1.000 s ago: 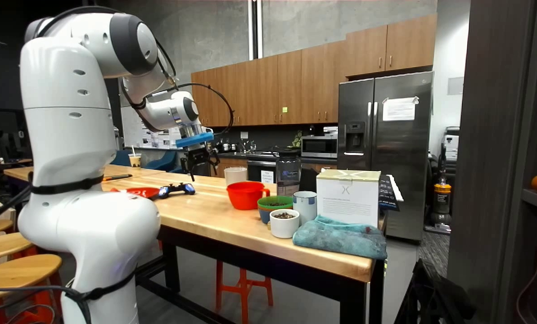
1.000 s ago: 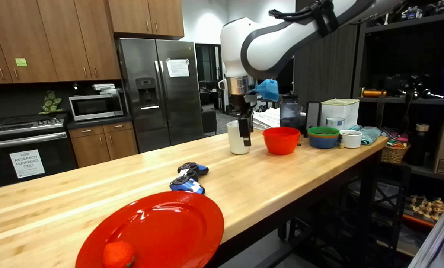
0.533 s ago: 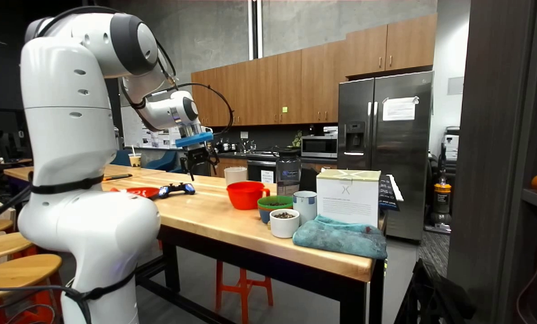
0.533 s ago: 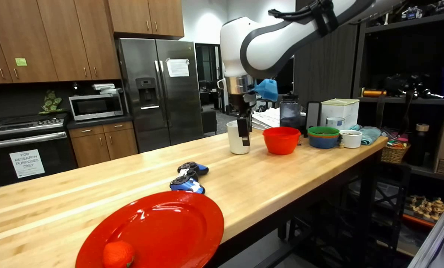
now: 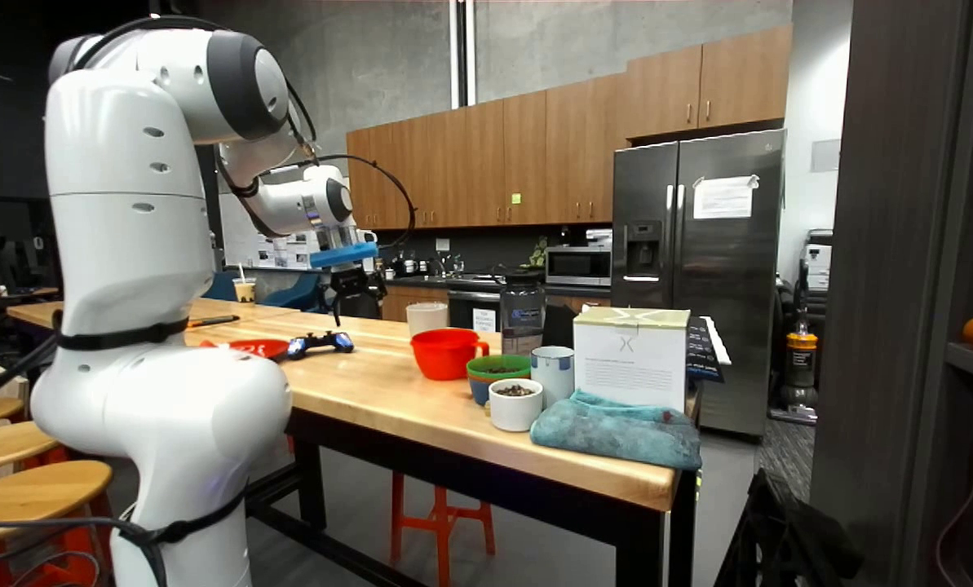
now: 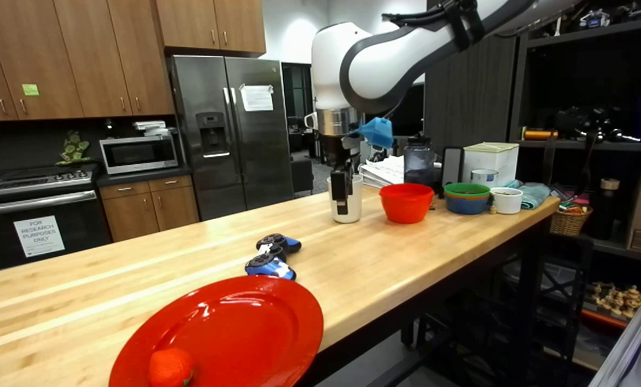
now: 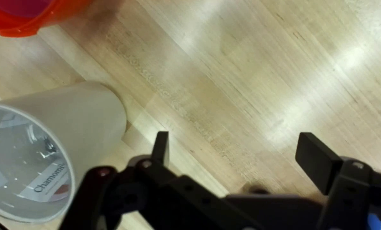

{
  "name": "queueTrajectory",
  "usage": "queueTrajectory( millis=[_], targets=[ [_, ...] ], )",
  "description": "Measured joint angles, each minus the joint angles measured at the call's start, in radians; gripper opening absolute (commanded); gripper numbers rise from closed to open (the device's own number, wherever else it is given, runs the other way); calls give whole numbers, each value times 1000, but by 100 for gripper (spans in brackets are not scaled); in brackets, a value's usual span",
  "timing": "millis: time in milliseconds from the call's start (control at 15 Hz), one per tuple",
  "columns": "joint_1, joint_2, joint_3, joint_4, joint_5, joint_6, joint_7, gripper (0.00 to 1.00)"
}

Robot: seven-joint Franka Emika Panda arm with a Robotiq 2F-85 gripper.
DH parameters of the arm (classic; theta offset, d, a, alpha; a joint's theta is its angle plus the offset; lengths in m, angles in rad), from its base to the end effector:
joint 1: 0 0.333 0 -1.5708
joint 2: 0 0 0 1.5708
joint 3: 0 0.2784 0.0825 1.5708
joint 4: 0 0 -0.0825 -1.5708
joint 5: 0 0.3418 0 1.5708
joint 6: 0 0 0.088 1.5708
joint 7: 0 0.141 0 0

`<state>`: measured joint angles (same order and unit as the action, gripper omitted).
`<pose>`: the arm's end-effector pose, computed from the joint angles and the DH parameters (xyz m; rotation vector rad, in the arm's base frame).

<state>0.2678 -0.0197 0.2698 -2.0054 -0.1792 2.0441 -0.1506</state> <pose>0.4540 0.2534 0.4160 2.7698 1.1152 0.1323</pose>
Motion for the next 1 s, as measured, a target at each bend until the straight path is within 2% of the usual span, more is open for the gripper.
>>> queueTrajectory(
  millis=[200, 267, 333, 467, 867, 1000],
  targets=[
    [10, 16, 7, 10, 18, 34, -6, 100],
    [14, 22, 11, 15, 20, 46, -12, 93],
    [17, 30, 15, 22, 20, 58, -18, 73],
    [25, 47, 22, 36, 20, 82, -33, 62],
    [42, 96, 43, 80, 26, 131, -82, 12],
    [42, 107, 48, 82, 49, 188, -83, 1]
  ],
)
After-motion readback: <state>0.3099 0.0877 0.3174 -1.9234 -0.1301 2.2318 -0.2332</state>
